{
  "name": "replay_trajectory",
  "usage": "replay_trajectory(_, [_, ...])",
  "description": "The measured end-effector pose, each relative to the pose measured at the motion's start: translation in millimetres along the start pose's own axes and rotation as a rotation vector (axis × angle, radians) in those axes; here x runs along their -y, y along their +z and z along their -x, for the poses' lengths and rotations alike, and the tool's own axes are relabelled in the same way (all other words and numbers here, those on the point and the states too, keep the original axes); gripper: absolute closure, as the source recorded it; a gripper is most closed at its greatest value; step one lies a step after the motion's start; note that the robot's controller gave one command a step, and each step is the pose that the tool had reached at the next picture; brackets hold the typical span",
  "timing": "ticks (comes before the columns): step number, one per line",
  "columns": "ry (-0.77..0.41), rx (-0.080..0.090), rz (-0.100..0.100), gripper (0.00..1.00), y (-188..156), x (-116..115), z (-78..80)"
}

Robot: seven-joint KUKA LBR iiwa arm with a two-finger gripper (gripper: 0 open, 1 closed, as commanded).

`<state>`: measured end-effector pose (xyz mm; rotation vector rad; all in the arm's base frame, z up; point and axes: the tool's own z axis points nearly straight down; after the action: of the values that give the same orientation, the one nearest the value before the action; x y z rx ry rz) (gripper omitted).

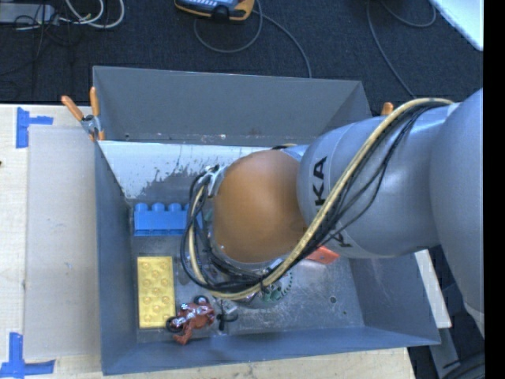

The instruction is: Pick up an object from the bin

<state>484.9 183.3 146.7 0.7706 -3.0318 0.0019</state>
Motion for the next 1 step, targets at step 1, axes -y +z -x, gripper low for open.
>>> replay_trajectory(1, [-0.085,0.009,-0.002,0.00,-11.3,-3.9,3.7])
